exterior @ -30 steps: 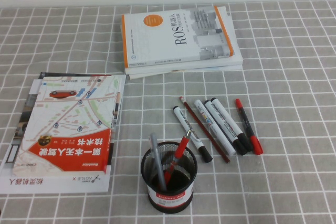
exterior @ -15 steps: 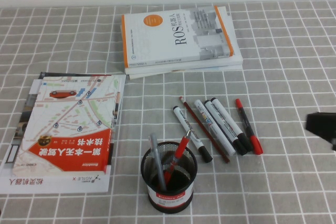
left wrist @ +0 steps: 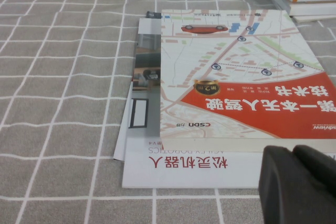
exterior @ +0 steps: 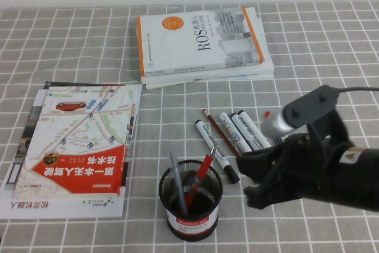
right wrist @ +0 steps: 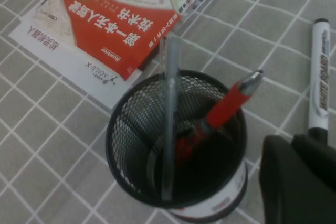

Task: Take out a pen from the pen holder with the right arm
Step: 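Take a marker out of the pen holder and lay it on the table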

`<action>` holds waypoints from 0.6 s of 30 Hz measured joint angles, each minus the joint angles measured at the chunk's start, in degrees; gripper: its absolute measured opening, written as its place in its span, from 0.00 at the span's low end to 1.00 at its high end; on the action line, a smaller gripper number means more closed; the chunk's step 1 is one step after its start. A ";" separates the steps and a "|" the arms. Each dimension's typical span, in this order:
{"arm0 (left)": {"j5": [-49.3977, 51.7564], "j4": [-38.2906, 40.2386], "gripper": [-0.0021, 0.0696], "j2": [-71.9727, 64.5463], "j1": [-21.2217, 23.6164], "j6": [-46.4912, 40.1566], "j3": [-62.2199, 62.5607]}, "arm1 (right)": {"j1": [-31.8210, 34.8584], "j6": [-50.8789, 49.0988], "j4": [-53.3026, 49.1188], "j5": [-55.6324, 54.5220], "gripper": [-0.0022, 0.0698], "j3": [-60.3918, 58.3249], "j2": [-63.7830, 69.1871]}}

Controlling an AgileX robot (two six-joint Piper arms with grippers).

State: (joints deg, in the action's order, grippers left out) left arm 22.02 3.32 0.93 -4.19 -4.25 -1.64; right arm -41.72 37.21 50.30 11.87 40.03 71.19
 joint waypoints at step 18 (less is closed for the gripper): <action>0.00 0.00 0.02 0.00 0.00 0.00 0.00 | -3.91 -49.78 -34.71 -21.11 0.66 0.13 8.80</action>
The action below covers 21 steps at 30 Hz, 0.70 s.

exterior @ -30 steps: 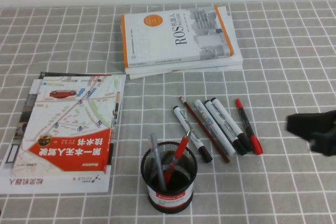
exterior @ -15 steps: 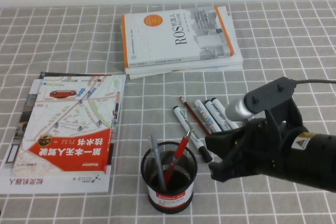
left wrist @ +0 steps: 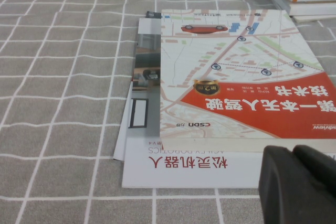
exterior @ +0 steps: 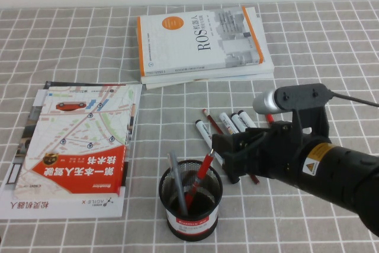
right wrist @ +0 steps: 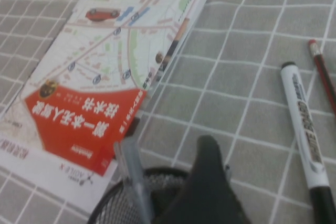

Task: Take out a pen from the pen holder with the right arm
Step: 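Take a marker out of the pen holder and lay it on the table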

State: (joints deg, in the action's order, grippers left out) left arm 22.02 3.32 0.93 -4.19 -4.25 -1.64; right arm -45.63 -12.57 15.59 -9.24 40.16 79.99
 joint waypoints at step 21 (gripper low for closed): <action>0.00 0.00 0.02 0.00 0.00 0.00 0.00 | -0.23 -11.16 -4.85 -13.99 0.66 -0.10 10.39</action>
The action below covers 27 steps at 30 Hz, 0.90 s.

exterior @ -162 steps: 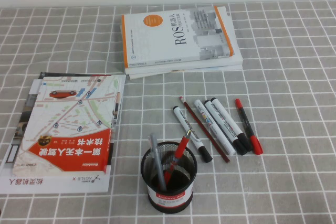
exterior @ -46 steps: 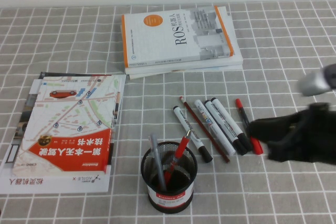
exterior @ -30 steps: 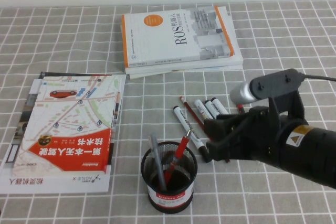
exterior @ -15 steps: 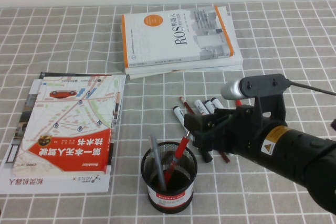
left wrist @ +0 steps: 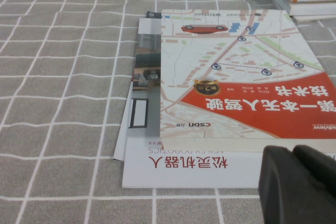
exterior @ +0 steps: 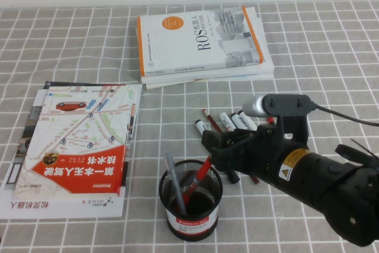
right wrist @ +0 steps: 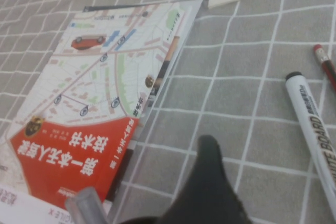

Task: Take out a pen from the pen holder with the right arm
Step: 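Take a marker out of the pen holder and lay it on the table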

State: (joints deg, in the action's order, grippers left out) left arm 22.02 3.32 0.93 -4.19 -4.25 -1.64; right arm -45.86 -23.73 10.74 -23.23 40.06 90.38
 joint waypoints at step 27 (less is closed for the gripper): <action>0.00 0.00 0.02 0.00 0.00 0.00 0.00 | -3.14 -1.91 5.52 -4.97 0.67 -7.69 -6.63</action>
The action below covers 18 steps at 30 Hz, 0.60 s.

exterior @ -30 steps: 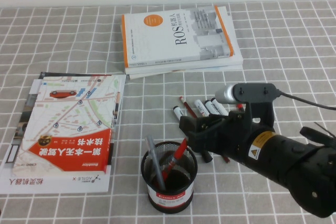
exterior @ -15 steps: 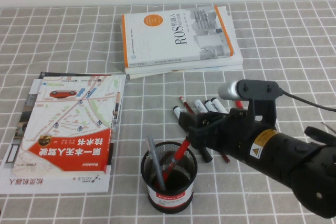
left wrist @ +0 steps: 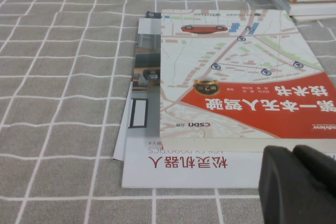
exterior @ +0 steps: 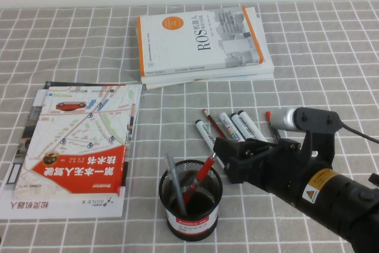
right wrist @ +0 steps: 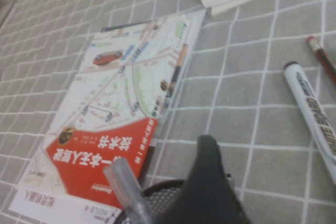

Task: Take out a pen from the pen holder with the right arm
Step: 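Take a marker out of the pen holder and lay it on the table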

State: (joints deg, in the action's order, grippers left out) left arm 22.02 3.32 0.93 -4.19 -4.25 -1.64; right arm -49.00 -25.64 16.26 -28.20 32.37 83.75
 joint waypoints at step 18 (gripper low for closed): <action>0.00 0.00 0.02 0.00 0.00 0.00 0.00 | -3.44 0.13 2.51 -6.91 0.67 -0.03 4.78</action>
State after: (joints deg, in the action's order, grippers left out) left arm 22.02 3.32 0.93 -4.19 -4.25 -1.64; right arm -52.44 -25.51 18.77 -35.11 32.34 88.53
